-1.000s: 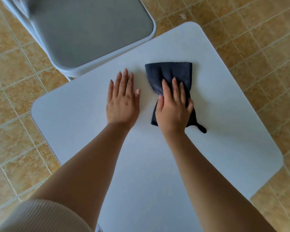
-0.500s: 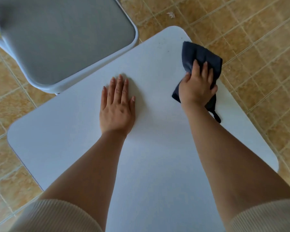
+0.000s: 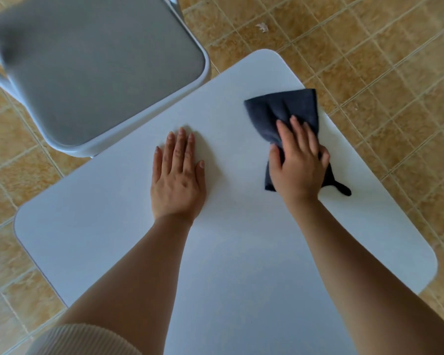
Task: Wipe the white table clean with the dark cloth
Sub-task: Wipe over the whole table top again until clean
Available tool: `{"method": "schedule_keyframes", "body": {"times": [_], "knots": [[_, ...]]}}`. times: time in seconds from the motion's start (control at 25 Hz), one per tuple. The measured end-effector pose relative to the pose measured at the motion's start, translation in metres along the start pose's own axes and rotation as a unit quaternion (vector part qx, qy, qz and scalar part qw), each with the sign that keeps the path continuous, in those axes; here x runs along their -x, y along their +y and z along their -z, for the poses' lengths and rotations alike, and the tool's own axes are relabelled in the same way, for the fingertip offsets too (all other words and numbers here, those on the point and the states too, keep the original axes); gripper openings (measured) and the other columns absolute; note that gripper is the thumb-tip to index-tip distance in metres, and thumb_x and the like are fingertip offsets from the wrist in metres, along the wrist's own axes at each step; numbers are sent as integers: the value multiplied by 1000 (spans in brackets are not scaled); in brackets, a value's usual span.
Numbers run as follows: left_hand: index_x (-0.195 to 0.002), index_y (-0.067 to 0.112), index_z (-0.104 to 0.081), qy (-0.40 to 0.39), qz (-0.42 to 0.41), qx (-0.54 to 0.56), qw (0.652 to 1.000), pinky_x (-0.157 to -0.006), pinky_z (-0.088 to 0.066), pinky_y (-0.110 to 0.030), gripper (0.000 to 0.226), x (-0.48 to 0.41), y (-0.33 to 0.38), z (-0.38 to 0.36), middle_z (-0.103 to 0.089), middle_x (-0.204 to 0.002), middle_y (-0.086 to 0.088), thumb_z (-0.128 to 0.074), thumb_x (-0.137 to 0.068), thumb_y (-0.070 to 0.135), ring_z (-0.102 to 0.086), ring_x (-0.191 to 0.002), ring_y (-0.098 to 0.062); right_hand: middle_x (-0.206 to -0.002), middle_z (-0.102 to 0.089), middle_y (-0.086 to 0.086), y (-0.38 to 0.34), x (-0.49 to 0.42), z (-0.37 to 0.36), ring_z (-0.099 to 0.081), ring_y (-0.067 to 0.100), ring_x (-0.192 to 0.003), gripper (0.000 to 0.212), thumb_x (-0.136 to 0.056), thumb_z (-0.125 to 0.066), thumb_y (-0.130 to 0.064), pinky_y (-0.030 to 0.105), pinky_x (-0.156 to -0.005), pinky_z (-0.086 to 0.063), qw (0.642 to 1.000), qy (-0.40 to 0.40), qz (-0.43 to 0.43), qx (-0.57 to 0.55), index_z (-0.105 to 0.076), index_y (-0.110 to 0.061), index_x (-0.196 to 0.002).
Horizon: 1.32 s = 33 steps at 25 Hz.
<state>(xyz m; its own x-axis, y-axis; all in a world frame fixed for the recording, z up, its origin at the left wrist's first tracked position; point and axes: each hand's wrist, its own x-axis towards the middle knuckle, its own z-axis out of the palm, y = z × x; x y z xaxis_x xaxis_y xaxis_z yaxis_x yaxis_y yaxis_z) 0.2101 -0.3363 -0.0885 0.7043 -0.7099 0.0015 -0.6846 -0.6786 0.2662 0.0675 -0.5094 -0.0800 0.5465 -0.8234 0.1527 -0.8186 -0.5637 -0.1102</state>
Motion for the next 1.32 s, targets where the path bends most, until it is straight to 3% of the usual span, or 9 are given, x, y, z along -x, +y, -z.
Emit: {"method": "schedule_keyframes", "body": {"times": [0.08, 0.2, 0.44, 0.6, 0.76, 0.96, 1.04, 1.2, 1.32], "knots": [[-153, 13, -21, 0, 0, 0, 1000, -121, -4, -38, 57, -1, -1, 0, -18, -160, -3, -21, -101, 35, -12, -148, -19, -156, -40, -4, -1, -28, 0, -35, 20, -144, 45, -99, -44, -37, 48, -104, -32, 997, -21, -76, -2, -47, -32, -143], [-153, 14, -20, -1, 1, -3, 1000, -121, -4, -38, 57, 0, -1, 0, -18, -160, -2, -20, -101, 35, -12, -148, -19, -163, -23, -4, -17, -88, 1, -19, 20, -150, 47, -104, -36, -34, 54, -112, -21, 989, -86, -119, -31, -33, -31, -151], [-153, 12, -22, 7, 0, -1, 1000, -121, -7, -39, 56, 0, -1, -2, -20, -160, -3, -21, -101, 35, -13, -148, -19, -166, -6, -8, -64, -139, 1, -6, 19, -152, 48, -108, -25, -32, 55, -116, -14, 982, -188, -24, -11, -17, -32, -156], [-153, 12, -22, 11, -1, 2, 1000, -121, -9, -40, 56, 1, -2, -3, -21, -159, -3, -21, -101, 34, -14, -148, -20, -165, -14, -10, -88, -118, -7, -12, 17, -151, 47, -107, -29, -33, 51, -116, -17, 986, -156, 44, -27, -24, -34, -154], [-152, 11, -23, 14, -7, 2, 1000, -121, -9, -40, 56, 0, -2, -4, -23, -159, -4, -20, -101, 34, -15, -148, -21, -159, -33, -10, -93, -81, -17, -29, 16, -147, 46, -102, -36, -35, 49, -110, -26, 991, -90, 101, -26, -41, -34, -147], [-151, 9, -27, 29, -12, 13, 999, -121, -9, -40, 56, 0, -2, -3, -26, -158, -6, -21, -102, 35, -18, -147, -21, -148, -51, -8, -61, -31, -10, -47, 17, -136, 42, -97, -41, -35, 44, -98, -38, 987, -23, 151, -41, -56, -32, -136], [-151, 9, -29, 31, -18, 29, 999, -121, -8, -39, 57, 1, -5, -1, -27, -157, -7, -21, -101, 36, -19, -147, -22, -149, -50, -8, -37, -3, -3, -47, 17, -136, 41, -98, -43, -35, 44, -97, -38, 994, -4, 107, -29, -55, -32, -137], [-148, 5, -32, 32, -33, 111, 993, -121, -8, -37, 58, 6, -12, 11, -30, -156, -11, -25, -100, 37, -21, -146, -23, -148, -51, -4, -35, 39, 2, -47, 21, -136, 41, -97, -46, -34, 48, -97, -39, 994, 5, -103, -32, -56, -30, -136], [-147, 4, -34, 30, -33, 121, 992, -121, -8, -37, 56, 28, -26, 19, -31, -155, -12, -26, -100, 34, -21, -146, -24, -147, -52, -1, -74, 54, 3, -48, 23, -135, 42, -95, -48, -32, 50, -96, -39, 986, -13, -150, -69, -57, -28, -135]]}}
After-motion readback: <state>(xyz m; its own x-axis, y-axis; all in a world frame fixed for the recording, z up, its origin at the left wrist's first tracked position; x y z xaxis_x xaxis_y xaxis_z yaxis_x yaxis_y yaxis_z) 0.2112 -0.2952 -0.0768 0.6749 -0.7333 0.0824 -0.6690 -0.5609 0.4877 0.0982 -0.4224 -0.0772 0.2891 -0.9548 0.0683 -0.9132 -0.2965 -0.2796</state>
